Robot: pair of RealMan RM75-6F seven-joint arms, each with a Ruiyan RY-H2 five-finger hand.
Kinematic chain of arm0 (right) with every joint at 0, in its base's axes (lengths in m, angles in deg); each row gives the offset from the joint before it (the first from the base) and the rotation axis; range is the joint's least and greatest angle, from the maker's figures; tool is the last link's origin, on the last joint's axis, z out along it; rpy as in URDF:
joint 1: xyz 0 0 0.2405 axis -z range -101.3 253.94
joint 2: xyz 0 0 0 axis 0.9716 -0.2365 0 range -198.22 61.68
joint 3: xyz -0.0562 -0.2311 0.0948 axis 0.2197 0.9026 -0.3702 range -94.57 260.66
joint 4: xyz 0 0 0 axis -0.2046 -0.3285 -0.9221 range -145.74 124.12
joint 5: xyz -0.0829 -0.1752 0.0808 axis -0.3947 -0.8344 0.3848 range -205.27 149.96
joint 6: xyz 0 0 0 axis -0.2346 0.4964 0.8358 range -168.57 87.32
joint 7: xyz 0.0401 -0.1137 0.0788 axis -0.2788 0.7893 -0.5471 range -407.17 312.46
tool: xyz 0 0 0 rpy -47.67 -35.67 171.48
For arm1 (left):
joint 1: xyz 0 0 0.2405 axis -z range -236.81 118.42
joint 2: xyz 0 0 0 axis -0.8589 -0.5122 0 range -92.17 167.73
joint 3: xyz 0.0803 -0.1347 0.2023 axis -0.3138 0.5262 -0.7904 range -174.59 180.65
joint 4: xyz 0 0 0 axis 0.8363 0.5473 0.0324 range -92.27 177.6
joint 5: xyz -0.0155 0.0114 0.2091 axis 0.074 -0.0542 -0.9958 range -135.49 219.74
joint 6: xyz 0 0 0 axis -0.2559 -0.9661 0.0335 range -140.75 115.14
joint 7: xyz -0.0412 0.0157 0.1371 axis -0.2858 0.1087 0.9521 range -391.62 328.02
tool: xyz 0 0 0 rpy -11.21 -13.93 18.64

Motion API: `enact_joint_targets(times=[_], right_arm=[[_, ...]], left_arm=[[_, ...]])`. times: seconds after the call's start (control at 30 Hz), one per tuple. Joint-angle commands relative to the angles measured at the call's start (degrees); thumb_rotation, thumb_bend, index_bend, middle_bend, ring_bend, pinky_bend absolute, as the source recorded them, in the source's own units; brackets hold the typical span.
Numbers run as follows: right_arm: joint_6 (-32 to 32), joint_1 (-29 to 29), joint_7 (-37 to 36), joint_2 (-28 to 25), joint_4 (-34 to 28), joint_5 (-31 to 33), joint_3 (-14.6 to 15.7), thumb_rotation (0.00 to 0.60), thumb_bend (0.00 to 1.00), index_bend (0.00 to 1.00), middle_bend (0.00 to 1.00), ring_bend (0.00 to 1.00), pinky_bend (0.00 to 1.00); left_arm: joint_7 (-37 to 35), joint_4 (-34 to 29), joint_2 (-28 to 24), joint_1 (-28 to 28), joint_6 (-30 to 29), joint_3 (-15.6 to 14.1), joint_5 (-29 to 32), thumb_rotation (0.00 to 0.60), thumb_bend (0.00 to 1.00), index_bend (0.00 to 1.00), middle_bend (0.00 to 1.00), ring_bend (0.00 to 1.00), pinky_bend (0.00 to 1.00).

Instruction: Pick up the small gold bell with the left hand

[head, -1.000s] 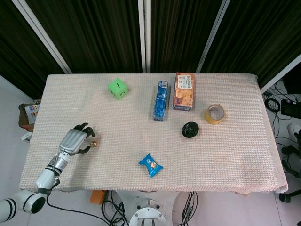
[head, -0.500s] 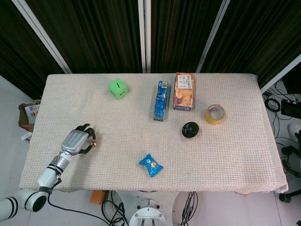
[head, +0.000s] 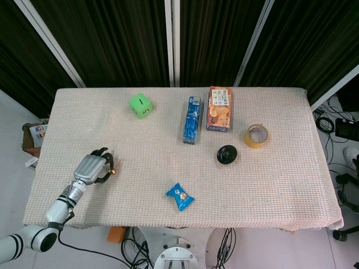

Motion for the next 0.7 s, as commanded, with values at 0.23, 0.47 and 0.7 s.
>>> enact_joint_targets(times=[0.23,0.47,0.7], right_arm=[[0.27,-0.12,0.04,0.14,0.16,-0.01,0.02,0.6,0.18,0.0,0.0,0.0,0.0],[0.42,-0.09,-0.12,0.26,0.4,0.21,-0.03,0.6,0.18,0.0,0.0,0.0,0.0],[0.73,-0.12,0.0,0.23,0.38,0.39,-0.02,0.6,0.18,0.0,0.0,0.0,0.0]], left_arm=[[0.15,-0.01,0.09,-0.06,-0.37,0.08,0.23,0.6,0.39,0.5,0.29,0.1,0.2],[0.13,0.21,0.4,0.01,-0.27,-0.01,0.28,0.6,0.39,0.53,0.29,0.1,0.2],[-0.21,0.38,0.51,0.08,-0.45,0.07,0.13,0.6,0.39,0.54,0.29,0.1,0.2]])
